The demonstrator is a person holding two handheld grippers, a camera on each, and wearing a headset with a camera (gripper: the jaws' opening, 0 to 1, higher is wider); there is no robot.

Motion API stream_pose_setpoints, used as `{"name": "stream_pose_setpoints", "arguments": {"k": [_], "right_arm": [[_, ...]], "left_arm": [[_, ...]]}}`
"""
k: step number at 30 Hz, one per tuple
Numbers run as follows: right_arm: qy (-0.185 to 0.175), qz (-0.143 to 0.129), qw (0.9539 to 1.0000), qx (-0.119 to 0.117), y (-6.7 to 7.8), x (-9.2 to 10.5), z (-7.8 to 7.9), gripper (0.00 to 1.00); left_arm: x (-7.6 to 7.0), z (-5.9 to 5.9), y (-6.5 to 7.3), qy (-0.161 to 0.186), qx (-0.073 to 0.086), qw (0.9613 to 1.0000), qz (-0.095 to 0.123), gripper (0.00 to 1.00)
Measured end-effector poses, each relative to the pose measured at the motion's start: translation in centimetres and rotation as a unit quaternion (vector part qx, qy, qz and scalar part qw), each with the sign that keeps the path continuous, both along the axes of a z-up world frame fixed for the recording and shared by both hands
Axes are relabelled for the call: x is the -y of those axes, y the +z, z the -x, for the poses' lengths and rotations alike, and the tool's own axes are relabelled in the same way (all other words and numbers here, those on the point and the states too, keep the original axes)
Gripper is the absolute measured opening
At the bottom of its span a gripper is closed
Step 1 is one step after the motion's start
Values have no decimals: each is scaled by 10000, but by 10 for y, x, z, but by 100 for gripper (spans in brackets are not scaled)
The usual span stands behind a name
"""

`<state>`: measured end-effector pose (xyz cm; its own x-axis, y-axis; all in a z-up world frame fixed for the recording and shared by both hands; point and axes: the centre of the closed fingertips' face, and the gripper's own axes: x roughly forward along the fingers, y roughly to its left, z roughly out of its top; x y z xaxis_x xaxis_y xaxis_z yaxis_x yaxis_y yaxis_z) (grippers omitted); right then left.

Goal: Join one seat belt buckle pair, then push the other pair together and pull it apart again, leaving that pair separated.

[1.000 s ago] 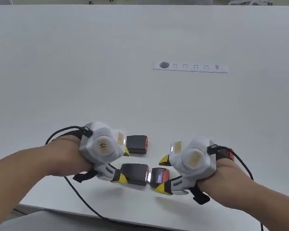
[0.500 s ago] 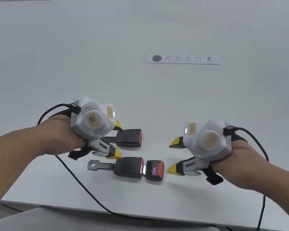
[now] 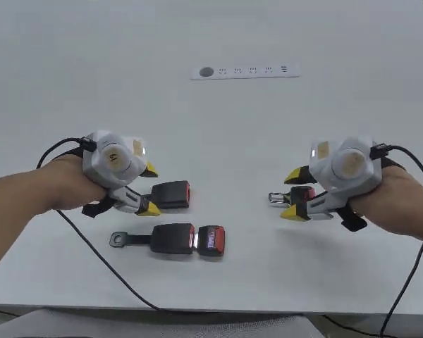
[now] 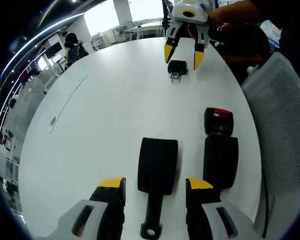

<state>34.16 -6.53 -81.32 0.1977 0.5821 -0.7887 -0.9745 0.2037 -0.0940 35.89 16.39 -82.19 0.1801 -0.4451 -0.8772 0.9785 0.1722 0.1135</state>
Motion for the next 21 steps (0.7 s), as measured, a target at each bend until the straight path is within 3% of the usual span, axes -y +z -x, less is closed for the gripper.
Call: {"name": "stream_pose_setpoints", "arguments": {"k": [8, 18, 20, 21], "right_arm": [[68, 276, 9996, -94, -11, 26, 0, 42], [231, 249, 9988, -343, -21, 17, 2, 38], [273, 257, 9985, -394, -24, 16, 2, 35], [255, 240, 9985, -428, -23, 16, 1, 34]], "left_arm": [[3, -4, -8, -113, -120, 9998, -97, 48], [5, 0, -15, -329, -348, 9987, -176, 40], [5, 2, -15, -354, -413, 9984, -160, 34], [4, -1, -15, -402, -308, 9985, -187, 33]]}}
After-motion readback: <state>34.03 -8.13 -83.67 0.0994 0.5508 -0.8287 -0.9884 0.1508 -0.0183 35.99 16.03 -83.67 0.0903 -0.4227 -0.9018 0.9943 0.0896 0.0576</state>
